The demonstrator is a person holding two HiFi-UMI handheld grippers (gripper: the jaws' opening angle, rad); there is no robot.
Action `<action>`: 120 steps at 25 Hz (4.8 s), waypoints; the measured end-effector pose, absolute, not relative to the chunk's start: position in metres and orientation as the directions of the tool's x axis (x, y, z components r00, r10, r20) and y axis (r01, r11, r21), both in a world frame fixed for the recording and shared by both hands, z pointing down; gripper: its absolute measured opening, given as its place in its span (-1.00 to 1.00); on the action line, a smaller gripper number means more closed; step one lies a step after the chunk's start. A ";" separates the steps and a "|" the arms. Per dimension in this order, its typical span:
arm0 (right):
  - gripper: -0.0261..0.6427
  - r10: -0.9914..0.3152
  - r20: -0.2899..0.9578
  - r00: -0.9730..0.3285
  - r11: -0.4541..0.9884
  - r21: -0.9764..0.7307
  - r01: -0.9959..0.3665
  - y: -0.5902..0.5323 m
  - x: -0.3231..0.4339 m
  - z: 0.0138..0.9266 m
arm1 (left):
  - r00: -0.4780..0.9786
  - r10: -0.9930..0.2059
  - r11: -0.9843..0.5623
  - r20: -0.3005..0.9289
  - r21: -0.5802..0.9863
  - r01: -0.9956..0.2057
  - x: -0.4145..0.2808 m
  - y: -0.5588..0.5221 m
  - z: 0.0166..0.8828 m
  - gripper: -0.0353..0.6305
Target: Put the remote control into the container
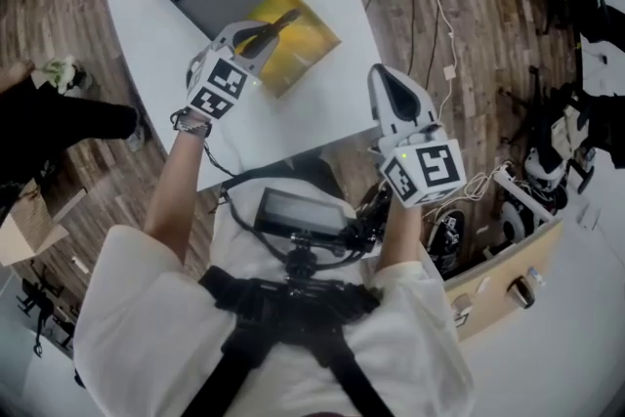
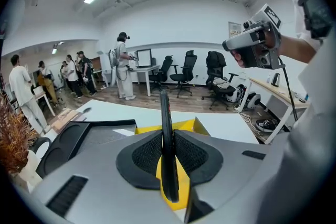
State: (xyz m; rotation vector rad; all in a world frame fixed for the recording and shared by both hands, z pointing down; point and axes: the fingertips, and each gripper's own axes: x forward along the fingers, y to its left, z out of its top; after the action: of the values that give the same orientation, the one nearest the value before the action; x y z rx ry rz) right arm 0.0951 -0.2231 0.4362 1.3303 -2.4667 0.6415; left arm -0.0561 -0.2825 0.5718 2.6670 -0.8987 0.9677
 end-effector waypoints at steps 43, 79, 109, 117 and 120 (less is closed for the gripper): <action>-0.91 -0.716 0.484 -0.504 0.416 -0.284 -0.864 -0.227 0.115 0.473 | 0.567 -0.138 -0.891 0.812 0.148 -0.429 -0.020 -0.272 0.675 -0.65; -0.91 -0.691 0.496 -0.527 0.432 -0.301 -0.850 -0.225 0.108 0.479 | 0.566 -0.159 -0.865 0.809 0.163 -0.476 -0.017 -0.277 0.680 -0.58; -0.91 -0.680 0.497 -0.539 0.445 -0.305 -0.842 -0.225 0.103 0.476 | 0.550 -0.224 -0.868 0.804 0.093 -0.489 -0.020 -0.286 0.669 -0.47; -0.91 -0.686 0.484 -0.544 0.459 -0.293 -0.839 -0.225 0.100 0.471 | 0.547 -0.258 -0.863 0.796 0.064 -0.500 -0.025 -0.289 0.659 -0.48; -0.91 -0.683 0.474 -0.555 0.474 -0.290 -0.831 -0.226 0.096 0.467 | 0.546 -0.277 -0.861 0.791 0.047 -0.506 -0.029 -0.291 0.654 -0.48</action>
State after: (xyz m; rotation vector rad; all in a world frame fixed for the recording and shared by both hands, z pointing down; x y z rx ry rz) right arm 0.0957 -0.2259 0.4674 1.2878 -2.4320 0.7195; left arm -0.0294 -0.2909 0.6539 2.5146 -0.6527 1.2153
